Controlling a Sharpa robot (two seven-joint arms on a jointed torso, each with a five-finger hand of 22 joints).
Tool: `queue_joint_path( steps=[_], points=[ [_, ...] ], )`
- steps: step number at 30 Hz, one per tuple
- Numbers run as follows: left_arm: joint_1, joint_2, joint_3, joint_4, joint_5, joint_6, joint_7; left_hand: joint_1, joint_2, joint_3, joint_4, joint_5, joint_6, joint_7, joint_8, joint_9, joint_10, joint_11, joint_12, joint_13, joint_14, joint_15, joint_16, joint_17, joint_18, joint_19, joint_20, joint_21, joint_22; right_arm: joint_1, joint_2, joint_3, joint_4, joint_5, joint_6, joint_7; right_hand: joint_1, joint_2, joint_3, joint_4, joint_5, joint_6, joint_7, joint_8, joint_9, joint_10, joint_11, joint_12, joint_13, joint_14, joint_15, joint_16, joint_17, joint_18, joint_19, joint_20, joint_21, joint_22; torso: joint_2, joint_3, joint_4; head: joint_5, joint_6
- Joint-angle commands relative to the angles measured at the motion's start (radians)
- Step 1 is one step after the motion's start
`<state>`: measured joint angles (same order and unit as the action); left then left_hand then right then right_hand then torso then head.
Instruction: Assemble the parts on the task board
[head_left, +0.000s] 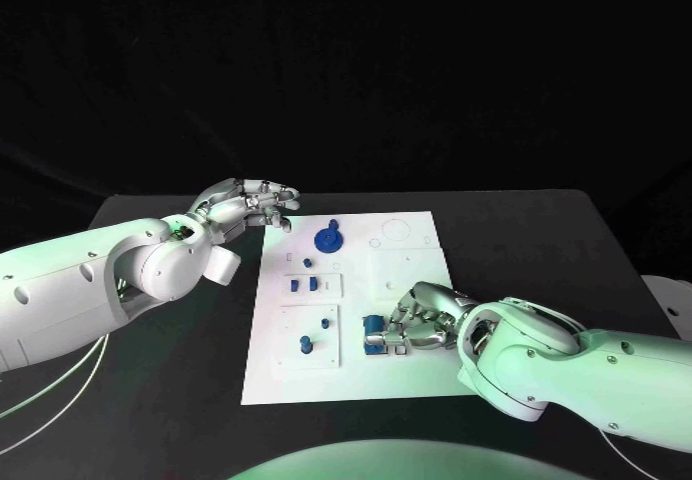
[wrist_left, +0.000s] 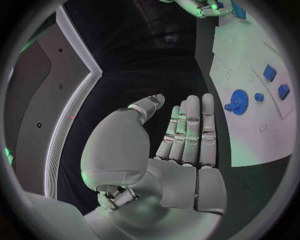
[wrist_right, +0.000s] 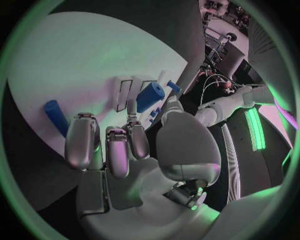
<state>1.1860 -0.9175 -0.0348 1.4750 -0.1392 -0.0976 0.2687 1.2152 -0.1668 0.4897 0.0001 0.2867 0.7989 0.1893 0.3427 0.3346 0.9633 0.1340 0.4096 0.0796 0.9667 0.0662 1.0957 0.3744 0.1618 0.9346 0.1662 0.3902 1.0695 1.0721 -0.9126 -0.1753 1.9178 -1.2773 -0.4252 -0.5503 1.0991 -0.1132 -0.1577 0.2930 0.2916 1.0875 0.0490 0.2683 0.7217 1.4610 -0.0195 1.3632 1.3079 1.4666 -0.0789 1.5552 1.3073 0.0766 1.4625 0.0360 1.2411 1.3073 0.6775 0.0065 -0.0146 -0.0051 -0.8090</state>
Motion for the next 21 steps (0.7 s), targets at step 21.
queue_joint_path(
  steps=[21],
  points=[
    [0.0,0.0,0.001,0.002,0.002,0.02,0.001,-0.006,0.0,-0.007,0.0,0.004,-0.005,0.001,0.002,-0.001,-0.009,-0.001,0.004,0.002,-0.007,0.001,0.001,0.001,0.018,-0.002,0.007,-0.006,-0.001,-0.001,0.0,0.0,-0.003,-0.069,0.026,0.029,0.249,0.038,0.025,-0.003,0.063,0.047,-0.043,0.069,0.126,0.025,-0.039,0.038,0.109,0.102,-0.032,0.011,0.253,-0.019,0.021,-0.033,0.031,0.187,0.0,-0.001,0.0007,-0.004,-0.005]
  ],
)
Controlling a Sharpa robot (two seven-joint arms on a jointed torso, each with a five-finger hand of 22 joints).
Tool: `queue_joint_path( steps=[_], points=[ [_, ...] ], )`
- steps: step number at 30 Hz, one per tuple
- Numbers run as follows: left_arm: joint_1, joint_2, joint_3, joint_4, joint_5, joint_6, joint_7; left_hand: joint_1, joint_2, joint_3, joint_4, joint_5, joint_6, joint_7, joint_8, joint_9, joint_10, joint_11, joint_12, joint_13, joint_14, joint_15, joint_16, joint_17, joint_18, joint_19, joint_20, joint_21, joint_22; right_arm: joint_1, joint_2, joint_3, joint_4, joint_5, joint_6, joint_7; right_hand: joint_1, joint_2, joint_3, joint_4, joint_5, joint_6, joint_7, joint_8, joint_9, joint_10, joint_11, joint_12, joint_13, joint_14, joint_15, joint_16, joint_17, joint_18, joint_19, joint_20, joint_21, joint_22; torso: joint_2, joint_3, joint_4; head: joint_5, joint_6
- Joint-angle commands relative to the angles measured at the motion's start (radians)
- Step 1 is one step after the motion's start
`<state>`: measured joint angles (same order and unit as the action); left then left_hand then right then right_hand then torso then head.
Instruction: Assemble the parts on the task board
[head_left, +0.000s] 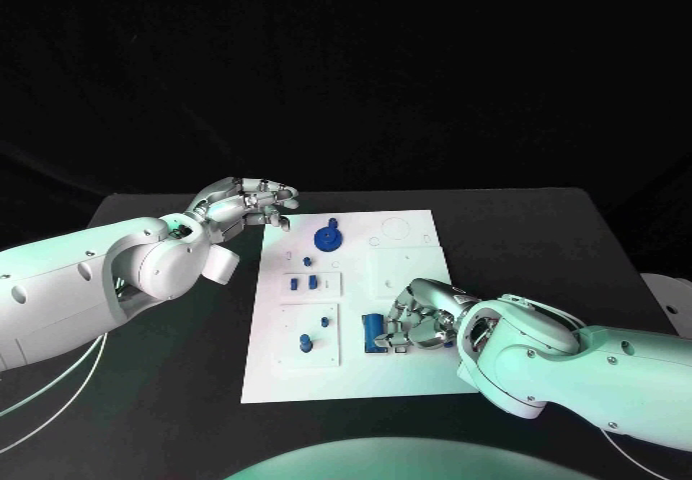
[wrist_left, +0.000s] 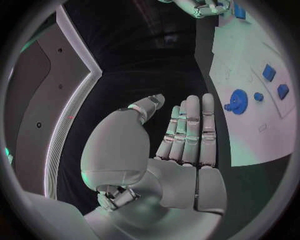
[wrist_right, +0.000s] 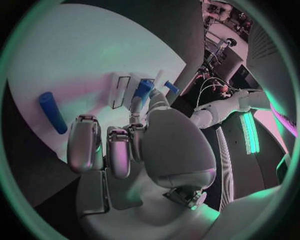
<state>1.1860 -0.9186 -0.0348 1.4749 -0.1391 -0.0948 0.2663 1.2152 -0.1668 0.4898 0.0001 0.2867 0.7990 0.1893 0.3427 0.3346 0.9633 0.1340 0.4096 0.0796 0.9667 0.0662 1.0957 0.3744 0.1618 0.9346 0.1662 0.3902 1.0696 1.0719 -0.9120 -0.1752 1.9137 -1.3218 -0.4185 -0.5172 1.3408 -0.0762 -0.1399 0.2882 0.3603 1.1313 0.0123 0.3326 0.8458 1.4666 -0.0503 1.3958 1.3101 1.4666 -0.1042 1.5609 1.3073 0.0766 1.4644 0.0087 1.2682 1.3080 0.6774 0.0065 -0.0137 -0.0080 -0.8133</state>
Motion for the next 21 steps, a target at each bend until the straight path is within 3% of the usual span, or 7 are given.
queue_joint_path(
  steps=[1,6,11,16,21],
  points=[
    [0.001,0.001,0.001,0.002,0.002,0.017,0.003,-0.006,0.0,-0.007,0.0,0.004,-0.005,0.001,0.003,-0.001,-0.009,-0.001,0.004,0.002,-0.007,0.001,0.001,0.001,0.018,-0.002,0.007,-0.006,-0.002,-0.001,0.0,0.0,0.002,-0.023,0.02,-0.003,0.007,0.0,0.006,0.002,-0.007,0.003,-0.006,0.005,0.002,0.02,-0.009,0.006,0.107,0.102,-0.007,0.006,0.253,-0.019,0.019,-0.005,0.004,0.186,0.0,-0.001,-0.0002,-0.001,0.0],
    [0.001,0.0,0.001,0.003,0.002,0.018,0.003,-0.006,0.0,-0.007,0.0,0.004,-0.005,0.001,0.003,-0.001,-0.009,-0.001,0.004,0.002,-0.007,0.001,0.001,0.001,0.018,-0.002,0.007,-0.006,-0.002,-0.001,-0.005,0.0,0.007,-0.016,0.012,0.008,-0.003,-0.002,-0.001,0.005,-0.015,0.001,-0.004,0.008,0.007,0.02,-0.008,0.005,0.108,0.102,-0.007,0.005,0.252,-0.018,0.018,-0.006,0.001,0.185,-0.001,-0.0005,-0.0004,0.0,0.0],
    [0.001,-0.002,0.0,0.003,0.002,0.016,0.004,-0.006,0.0,-0.007,0.0,0.004,-0.005,0.001,0.003,-0.001,-0.009,-0.001,0.004,0.002,-0.007,0.001,0.001,0.001,0.018,-0.002,0.007,-0.006,-0.002,0.0,-0.034,0.0,0.021,-0.006,-0.045,0.029,-0.017,-0.003,-0.011,0.005,-0.017,-0.011,0.0,0.005,0.011,0.018,-0.005,0.0,0.104,0.101,-0.006,0.003,0.248,-0.017,0.016,-0.006,-0.006,0.183,-0.001,-0.0004,-0.0009,-0.001,0.002],
    [0.0,-0.005,0.0,0.005,0.002,0.016,0.008,-0.006,0.0,-0.007,0.0,0.004,-0.005,0.001,0.003,-0.001,-0.009,-0.001,0.004,0.002,-0.007,0.001,0.001,0.001,0.018,-0.002,0.007,-0.006,-0.002,0.015,-0.094,0.002,0.038,0.029,-0.1,0.07,-0.005,0.004,-0.017,0.003,-0.002,-0.072,0.021,-0.033,-0.005,0.014,0.013,-0.003,0.103,0.099,0.008,0.0,0.241,-0.015,0.01,0.004,-0.024,0.179,-0.002,-0.0005,-0.002,-0.005,0.005],
    [0.0,-0.008,0.0,0.009,0.003,0.021,0.016,-0.006,0.001,-0.009,0.002,0.004,-0.01,0.002,0.003,-0.002,-0.011,-0.001,0.007,0.003,-0.008,0.002,0.002,0.002,0.018,-0.002,0.008,-0.007,-0.004,0.03,-0.158,0.003,0.041,0.033,-0.098,0.08,0.001,0.004,-0.021,0.003,0.002,-0.089,0.031,-0.047,-0.015,0.023,0.02,0.017,0.121,0.1,0.014,0.002,0.246,-0.015,0.011,0.009,-0.021,0.18,-0.002,0.0008,-0.0034,-0.012,0.008]
  ],
)
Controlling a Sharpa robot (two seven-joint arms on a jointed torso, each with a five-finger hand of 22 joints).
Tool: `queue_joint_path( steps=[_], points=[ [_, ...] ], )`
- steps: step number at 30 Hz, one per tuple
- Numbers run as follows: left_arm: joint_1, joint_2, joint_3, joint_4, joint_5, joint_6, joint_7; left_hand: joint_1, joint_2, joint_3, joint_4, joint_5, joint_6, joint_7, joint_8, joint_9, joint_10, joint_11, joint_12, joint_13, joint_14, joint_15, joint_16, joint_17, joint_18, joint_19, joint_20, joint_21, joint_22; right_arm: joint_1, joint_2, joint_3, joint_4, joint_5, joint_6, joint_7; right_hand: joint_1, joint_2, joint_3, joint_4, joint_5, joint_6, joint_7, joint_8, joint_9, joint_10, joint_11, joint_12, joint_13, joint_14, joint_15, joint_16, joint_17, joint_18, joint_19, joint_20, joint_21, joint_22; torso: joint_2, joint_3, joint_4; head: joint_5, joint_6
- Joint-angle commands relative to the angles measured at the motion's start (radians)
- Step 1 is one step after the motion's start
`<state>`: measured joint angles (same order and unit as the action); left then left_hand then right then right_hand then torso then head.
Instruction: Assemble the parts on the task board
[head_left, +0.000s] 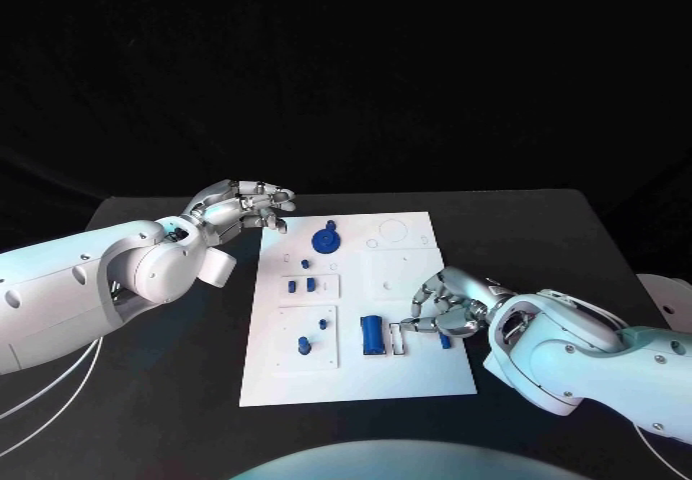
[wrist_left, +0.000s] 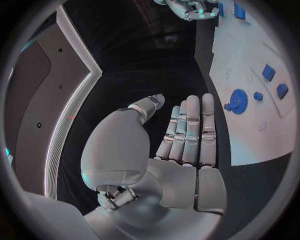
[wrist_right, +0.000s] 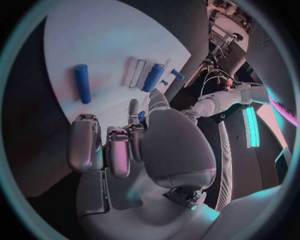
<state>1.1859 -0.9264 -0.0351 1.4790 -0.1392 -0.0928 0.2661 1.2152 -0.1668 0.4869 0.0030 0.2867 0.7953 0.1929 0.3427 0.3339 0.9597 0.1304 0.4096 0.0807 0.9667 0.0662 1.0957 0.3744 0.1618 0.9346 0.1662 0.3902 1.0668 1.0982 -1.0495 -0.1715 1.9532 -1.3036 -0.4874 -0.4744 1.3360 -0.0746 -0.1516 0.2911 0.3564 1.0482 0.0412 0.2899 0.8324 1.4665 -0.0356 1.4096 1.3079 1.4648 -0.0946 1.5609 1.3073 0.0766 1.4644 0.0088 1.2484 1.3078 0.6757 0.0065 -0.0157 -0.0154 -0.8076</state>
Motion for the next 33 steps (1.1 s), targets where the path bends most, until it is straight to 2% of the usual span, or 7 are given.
queue_joint_path(
  steps=[1,4,9,15,19,26,33],
  points=[
    [0.0,0.0,0.0,0.005,0.003,0.02,0.018,-0.006,0.001,-0.006,-0.001,0.005,-0.006,-0.001,0.003,-0.001,-0.007,0.003,0.007,0.002,-0.008,0.002,0.002,0.002,0.018,-0.002,0.008,-0.007,-0.001,0.005,-0.032,0.0,-0.001,0.011,-0.022,0.037,0.005,0.002,-0.011,0.001,0.005,-0.007,0.003,-0.006,-0.004,0.022,0.007,0.003,0.122,0.102,0.006,0.002,0.246,-0.015,0.01,0.01,-0.002,0.18,-0.001,0.0005,-0.0013,-0.007,0.003],
    [0.0,-0.001,0.0,0.006,0.003,0.02,0.02,-0.006,0.0,-0.007,-0.001,0.004,-0.006,-0.001,0.003,-0.001,-0.007,0.003,0.007,0.002,-0.009,0.002,0.002,0.002,0.018,-0.002,0.008,-0.007,-0.001,0.005,-0.06,-0.001,-0.007,-0.017,-0.002,0.033,-0.002,-0.001,-0.018,0.002,0.0,-0.01,0.007,-0.014,-0.012,0.021,0.011,0.001,0.121,0.102,0.009,0.003,0.246,-0.015,0.01,0.013,-0.002,0.18,-0.001,0.0001,-0.0021,-0.013,0.005],
    [-0.001,-0.002,-0.002,0.005,0.005,0.021,0.021,-0.007,0.0,-0.008,0.0,0.004,-0.006,-0.001,0.004,-0.001,-0.008,0.003,0.008,0.002,-0.009,0.002,0.002,0.002,0.018,-0.002,0.008,-0.007,-0.002,-0.013,-0.095,-0.001,-0.012,-0.087,0.024,0.021,-0.01,-0.003,-0.026,0.002,-0.007,-0.014,0.013,-0.027,-0.03,0.02,0.016,0.002,0.122,0.103,0.014,0.004,0.249,-0.016,0.011,0.017,0.002,0.181,0.0,0.0026,-0.0015,-0.023,0.009],
    [-0.002,-0.003,-0.004,0.003,0.005,0.022,0.02,-0.009,-0.001,-0.011,0.002,-0.002,-0.007,-0.001,0.005,-0.001,-0.008,0.003,0.009,0.003,-0.009,0.003,0.003,0.002,0.018,-0.002,0.009,-0.008,-0.003,-0.032,-0.115,-0.002,-0.012,-0.153,0.046,-0.022,-0.021,-0.001,-0.033,0.003,-0.016,0.001,0.012,-0.03,-0.044,0.014,0.016,-0.008,0.115,0.103,0.015,0.005,0.252,-0.016,0.013,0.02,0.007,0.182,0.001,0.002,0.0006,-0.024,0.009],
    [-0.002,-0.003,-0.005,0.003,0.005,0.023,0.02,-0.009,-0.001,-0.011,0.002,-0.002,-0.007,-0.001,0.005,-0.001,-0.008,0.003,0.009,0.003,-0.009,0.003,0.003,0.002,0.018,-0.002,0.009,-0.008,-0.003,-0.04,-0.115,-0.003,-0.008,-0.176,0.057,-0.049,-0.03,0.002,-0.036,0.003,-0.016,0.011,0.011,-0.03,-0.051,0.014,0.015,-0.008,0.114,0.104,0.015,0.006,0.255,-0.017,0.014,0.021,0.01,0.183,0.002,-0.0006,0.0004,-0.024,0.01],
    [-0.002,-0.003,-0.005,0.004,0.005,0.023,0.019,-0.01,-0.001,-0.013,0.002,-0.004,-0.007,-0.001,0.005,-0.001,-0.008,0.003,0.01,0.003,-0.01,0.003,0.003,0.002,0.018,-0.002,0.009,-0.008,-0.004,-0.05,-0.104,-0.004,-0.015,-0.191,0.075,-0.072,-0.04,0.0,-0.041,0.003,-0.018,0.02,0.009,-0.03,-0.057,0.014,0.014,-0.01,0.113,0.104,0.014,0.006,0.255,-0.017,0.014,0.021,0.011,0.183,0.002,-0.0008,0.0041,-0.025,0.007],
    [-0.002,-0.005,-0.006,0.004,0.005,0.022,0.019,-0.01,-0.001,-0.013,0.002,-0.004,-0.007,-0.001,0.005,-0.001,-0.008,0.003,0.01,0.003,-0.01,0.003,0.003,0.002,0.018,-0.002,0.009,-0.008,-0.004,-0.069,-0.085,-0.004,-0.024,-0.194,0.092,-0.082,-0.041,0.001,-0.042,0.003,-0.018,0.022,0.008,-0.03,-0.059,0.014,0.014,-0.009,0.114,0.104,0.014,0.006,0.255,-0.017,0.014,0.021,0.01,0.183,0.002,-0.0012,0.0025,-0.027,0.005]
  ],
)
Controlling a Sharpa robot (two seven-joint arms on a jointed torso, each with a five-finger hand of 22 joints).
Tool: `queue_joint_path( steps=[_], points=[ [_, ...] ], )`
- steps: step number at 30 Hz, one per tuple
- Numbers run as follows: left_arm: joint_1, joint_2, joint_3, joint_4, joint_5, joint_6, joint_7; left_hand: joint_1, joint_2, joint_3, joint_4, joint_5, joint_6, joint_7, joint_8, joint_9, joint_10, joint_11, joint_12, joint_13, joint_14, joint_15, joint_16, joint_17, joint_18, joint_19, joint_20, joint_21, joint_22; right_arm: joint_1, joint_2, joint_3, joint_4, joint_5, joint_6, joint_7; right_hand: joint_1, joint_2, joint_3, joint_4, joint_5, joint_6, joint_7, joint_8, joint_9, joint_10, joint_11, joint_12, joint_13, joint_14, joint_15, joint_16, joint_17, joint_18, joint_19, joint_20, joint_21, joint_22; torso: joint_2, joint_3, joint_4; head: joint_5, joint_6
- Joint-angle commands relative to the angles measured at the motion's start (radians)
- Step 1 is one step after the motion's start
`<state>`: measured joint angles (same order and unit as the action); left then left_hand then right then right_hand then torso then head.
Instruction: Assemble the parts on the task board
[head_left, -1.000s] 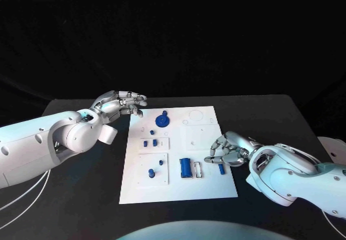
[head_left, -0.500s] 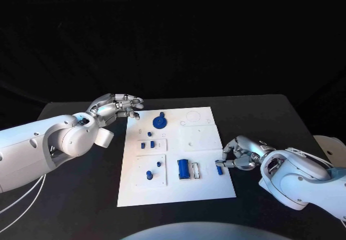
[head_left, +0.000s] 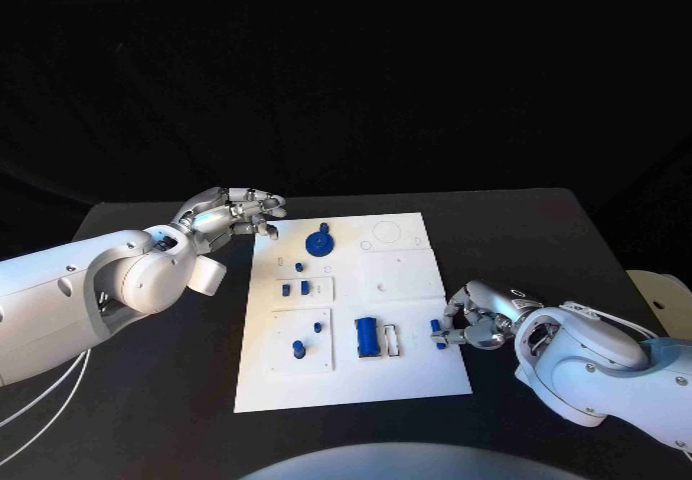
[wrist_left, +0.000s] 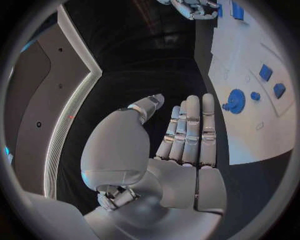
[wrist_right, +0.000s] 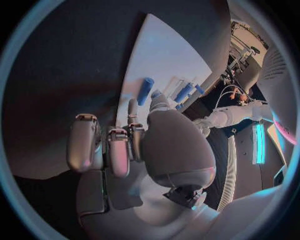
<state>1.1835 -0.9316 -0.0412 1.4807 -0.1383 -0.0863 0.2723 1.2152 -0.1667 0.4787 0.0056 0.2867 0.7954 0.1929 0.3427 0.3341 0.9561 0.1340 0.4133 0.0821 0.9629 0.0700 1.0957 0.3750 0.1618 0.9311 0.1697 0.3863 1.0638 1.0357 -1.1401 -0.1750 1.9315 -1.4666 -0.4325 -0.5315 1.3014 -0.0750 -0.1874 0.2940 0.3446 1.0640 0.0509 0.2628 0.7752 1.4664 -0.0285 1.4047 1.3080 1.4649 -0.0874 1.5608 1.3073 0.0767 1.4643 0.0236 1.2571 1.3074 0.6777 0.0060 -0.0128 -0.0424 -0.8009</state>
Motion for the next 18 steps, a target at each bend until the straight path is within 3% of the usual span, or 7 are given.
queue_joint_path(
  steps=[1,9,15,18],
  points=[
    [0.0,0.001,0.001,0.003,0.004,0.016,0.012,-0.01,-0.001,-0.004,0.0,-0.004,-0.007,-0.001,0.005,-0.001,-0.005,0.0,0.006,0.001,-0.006,-0.001,0.003,0.001,0.018,0.001,0.006,-0.004,-0.001,-0.008,0.009,-0.001,-0.005,-0.031,0.039,-0.026,-0.006,0.002,-0.005,-0.001,-0.005,0.007,-0.002,-0.003,-0.002,0.014,0.006,-0.004,0.114,0.104,0.007,0.006,0.255,-0.017,0.014,0.006,0.002,0.184,0.0,-0.0007,-0.0004,-0.001,-0.002],
    [0.0,0.0,0.001,0.004,0.004,0.017,0.012,-0.01,-0.001,-0.004,0.0,-0.004,-0.007,-0.001,0.005,-0.001,-0.005,0.0,0.006,0.001,-0.006,-0.001,0.003,0.001,0.018,0.001,0.006,-0.004,-0.001,-0.026,0.038,-0.001,-0.022,-0.041,0.054,-0.031,0.037,0.012,0.006,-0.004,0.004,0.018,-0.008,-0.006,-0.018,0.015,0.001,-0.004,0.115,0.104,0.002,0.007,0.256,-0.017,0.015,0.003,0.002,0.184,0.0,0.0002,-0.0011,0.002,-0.004],
    [0.0,-0.001,0.001,0.005,0.004,0.017,0.011,-0.01,0.0,-0.005,0.001,-0.006,-0.008,-0.001,0.006,-0.001,-0.005,0.0,0.007,0.002,-0.006,-0.001,0.003,0.001,0.018,0.001,0.006,-0.005,-0.002,-0.034,0.057,-0.001,-0.031,-0.058,0.048,-0.038,0.139,0.039,0.043,-0.005,-0.013,0.032,-0.016,-0.013,-0.04,0.016,-0.007,-0.003,0.117,0.104,-0.005,0.007,0.257,-0.017,0.016,-0.004,0.005,0.185,0.001,0.0003,-0.0005,0.003,-0.006],
    [0.0,-0.002,0.001,0.005,0.004,0.017,0.011,-0.01,0.0,-0.005,0.001,-0.006,-0.008,-0.001,0.006,-0.001,-0.005,0.0,0.007,0.002,-0.006,-0.001,0.003,0.001,0.018,0.001,0.006,-0.005,-0.002,-0.036,0.059,-0.001,-0.031,-0.071,0.04,-0.042,0.21,0.055,0.11,-0.005,-0.109,0.037,-0.021,-0.019,-0.055,0.017,-0.011,-0.002,0.12,0.105,-0.009,0.008,0.258,-0.018,0.017,-0.008,0.008,0.186,0.0,0.0,-0.0004,0.003,-0.006]
  ],
)
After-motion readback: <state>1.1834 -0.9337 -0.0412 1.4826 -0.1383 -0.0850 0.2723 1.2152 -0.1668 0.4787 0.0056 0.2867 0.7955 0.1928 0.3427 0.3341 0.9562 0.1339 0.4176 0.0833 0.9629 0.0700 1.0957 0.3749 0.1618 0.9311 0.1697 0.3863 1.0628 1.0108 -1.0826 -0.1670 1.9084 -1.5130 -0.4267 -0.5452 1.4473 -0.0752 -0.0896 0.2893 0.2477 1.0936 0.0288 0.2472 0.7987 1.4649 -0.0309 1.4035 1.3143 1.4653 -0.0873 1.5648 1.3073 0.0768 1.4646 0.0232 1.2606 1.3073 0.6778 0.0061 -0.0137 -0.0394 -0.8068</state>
